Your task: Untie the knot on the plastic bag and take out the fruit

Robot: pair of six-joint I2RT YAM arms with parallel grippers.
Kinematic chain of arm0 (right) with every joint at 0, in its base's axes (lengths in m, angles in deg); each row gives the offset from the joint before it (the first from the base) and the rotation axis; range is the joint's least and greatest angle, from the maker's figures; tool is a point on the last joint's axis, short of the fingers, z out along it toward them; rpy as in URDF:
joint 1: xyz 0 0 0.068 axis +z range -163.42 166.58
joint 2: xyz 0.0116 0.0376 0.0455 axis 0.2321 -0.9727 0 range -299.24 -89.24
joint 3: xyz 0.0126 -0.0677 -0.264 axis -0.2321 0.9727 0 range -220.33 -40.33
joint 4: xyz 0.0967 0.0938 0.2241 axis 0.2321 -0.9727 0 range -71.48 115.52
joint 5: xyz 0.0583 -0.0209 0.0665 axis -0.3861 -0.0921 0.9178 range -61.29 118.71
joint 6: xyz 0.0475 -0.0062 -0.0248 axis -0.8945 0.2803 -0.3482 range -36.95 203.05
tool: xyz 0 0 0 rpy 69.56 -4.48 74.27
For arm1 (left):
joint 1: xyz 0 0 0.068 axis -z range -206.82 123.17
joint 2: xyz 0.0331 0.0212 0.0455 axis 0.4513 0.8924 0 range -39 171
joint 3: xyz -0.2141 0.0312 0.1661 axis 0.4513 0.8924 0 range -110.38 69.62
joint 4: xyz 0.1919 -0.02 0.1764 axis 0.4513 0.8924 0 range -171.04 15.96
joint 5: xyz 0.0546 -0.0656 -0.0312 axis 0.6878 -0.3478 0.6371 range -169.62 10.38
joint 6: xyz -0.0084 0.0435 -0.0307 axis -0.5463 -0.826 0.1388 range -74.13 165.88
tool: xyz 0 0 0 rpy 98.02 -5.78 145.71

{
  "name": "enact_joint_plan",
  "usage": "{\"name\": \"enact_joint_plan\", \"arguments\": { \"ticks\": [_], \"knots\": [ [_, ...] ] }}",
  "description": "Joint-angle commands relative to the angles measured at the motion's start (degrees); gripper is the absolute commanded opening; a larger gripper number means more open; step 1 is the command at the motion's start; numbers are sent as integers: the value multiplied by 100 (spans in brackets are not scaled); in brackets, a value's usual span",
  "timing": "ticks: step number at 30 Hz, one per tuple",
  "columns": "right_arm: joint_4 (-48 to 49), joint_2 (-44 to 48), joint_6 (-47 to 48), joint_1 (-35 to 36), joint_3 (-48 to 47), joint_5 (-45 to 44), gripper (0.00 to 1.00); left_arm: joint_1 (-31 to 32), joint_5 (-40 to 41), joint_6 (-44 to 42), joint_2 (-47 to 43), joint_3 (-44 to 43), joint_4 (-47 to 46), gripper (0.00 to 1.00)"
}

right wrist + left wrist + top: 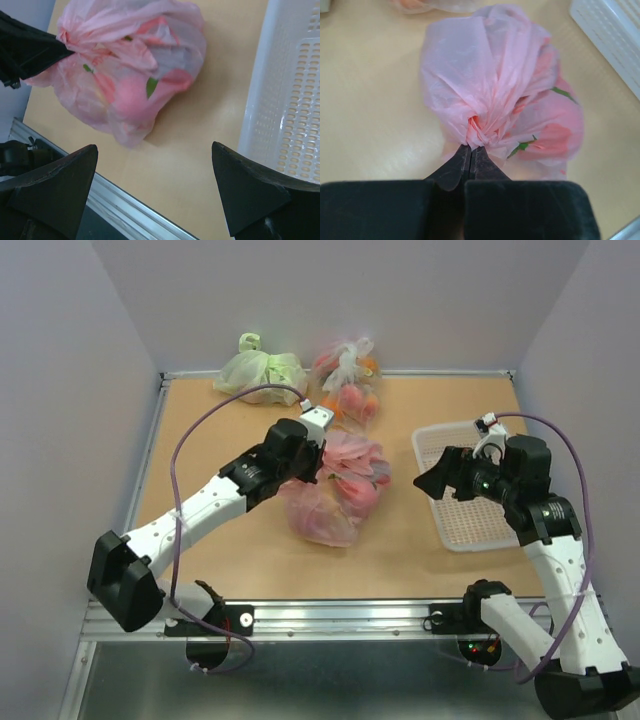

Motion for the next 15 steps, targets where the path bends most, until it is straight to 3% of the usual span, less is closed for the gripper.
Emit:
{"name": "enact_joint_plan", "arguments": {
  "ticks": [1, 5, 8, 13, 14, 15],
  "knots": [
    [464, -180, 223, 49, -431, 569, 100, 352, -193, -499, -749, 372, -259, 0],
    [825, -365, 223, 57, -238, 885, 100, 389, 148, -560, -1162, 1249, -407, 0],
    [1071, -514, 179, 119, -27, 1009, 100, 389, 885, -815, -1278, 1594, -723, 5],
    [1326, -952, 267, 829, -52, 457, 100, 380, 1107, -878, -1164, 1482, -1146, 31],
    [1361, -1058, 284, 1031, -123, 290, 100, 380, 1125, -686, -1164, 1298, -1146, 38],
    [1388, -1164, 311, 1486, -262, -138, 100, 380, 1160, -562, -1199, 1218, -1111, 54]
  ]
}}
